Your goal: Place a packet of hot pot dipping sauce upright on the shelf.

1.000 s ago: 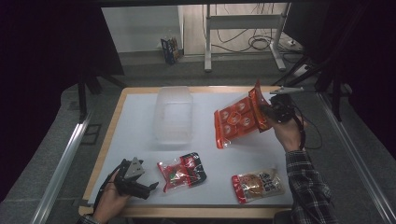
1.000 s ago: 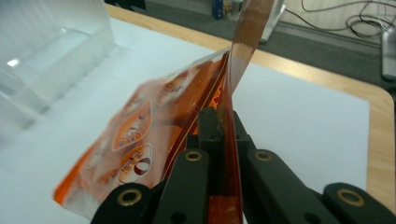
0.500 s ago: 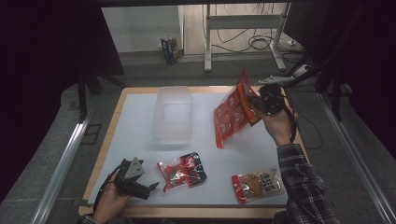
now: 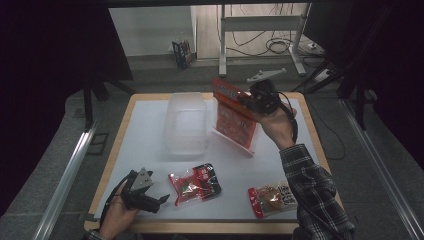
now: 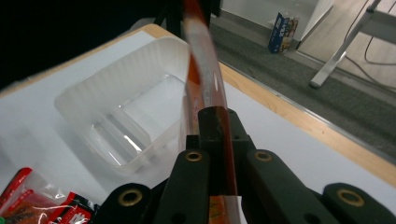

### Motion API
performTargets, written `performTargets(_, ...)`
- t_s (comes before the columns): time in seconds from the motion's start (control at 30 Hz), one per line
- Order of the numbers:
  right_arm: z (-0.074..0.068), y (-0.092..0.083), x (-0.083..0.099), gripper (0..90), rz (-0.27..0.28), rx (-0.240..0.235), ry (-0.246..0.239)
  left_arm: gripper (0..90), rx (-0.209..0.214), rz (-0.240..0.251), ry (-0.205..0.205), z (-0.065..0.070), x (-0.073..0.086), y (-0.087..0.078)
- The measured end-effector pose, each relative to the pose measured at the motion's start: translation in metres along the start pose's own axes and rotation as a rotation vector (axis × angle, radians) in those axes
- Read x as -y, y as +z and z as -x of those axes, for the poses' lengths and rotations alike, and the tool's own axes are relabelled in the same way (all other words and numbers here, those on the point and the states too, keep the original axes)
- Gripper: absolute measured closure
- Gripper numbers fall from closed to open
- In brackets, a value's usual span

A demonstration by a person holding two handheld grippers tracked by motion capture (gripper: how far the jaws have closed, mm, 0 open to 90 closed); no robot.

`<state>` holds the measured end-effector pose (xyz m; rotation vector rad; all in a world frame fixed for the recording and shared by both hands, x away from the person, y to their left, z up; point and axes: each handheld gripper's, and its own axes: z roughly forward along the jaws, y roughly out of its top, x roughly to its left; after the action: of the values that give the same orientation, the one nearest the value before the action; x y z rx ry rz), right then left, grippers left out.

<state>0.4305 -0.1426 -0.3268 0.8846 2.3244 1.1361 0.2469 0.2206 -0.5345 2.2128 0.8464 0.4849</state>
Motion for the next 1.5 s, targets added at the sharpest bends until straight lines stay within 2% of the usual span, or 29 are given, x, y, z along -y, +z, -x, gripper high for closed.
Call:
performTargets(0.03,0.0,0.0,0.0,88.5,0.0,0.0,0.0,1.2,0.0,0.0,0.0,0.0,0.0,0.0)
performTargets(0.1,-0.009,0.002,-0.007,88.5,-0.016,0.018,-0.044,1.2,0.001,0.002,-0.002,0.0,0.0,0.0)
performTargets(0.13,-0.01,0.002,-0.009,88.5,-0.012,0.017,-0.046,1.2,0.001,0.001,-0.001,0.0,0.0,0.0)
performTargets(0.37,-0.012,0.0,-0.026,88.5,0.021,0.004,-0.033,1.2,-0.001,-0.004,0.005,0.001,0.0,0.001)
performTargets(0.5,-0.017,0.001,-0.036,88.5,0.027,0.002,-0.048,1.2,0.004,-0.005,0.007,0.001,0.0,0.0)
performTargets(0.77,-0.02,0.005,-0.051,88.5,0.047,-0.019,-0.037,1.2,0.008,-0.007,0.01,0.001,-0.001,0.0)
performTargets(1.03,-0.022,0.016,-0.066,88.4,0.06,-0.049,-0.015,1.2,0.008,-0.006,0.01,0.002,-0.001,0.0)
performTargets(1.5,-0.03,0.046,-0.092,88.5,0.054,-0.044,-0.003,1.2,0.01,-0.009,0.015,0.003,-0.001,0.001)
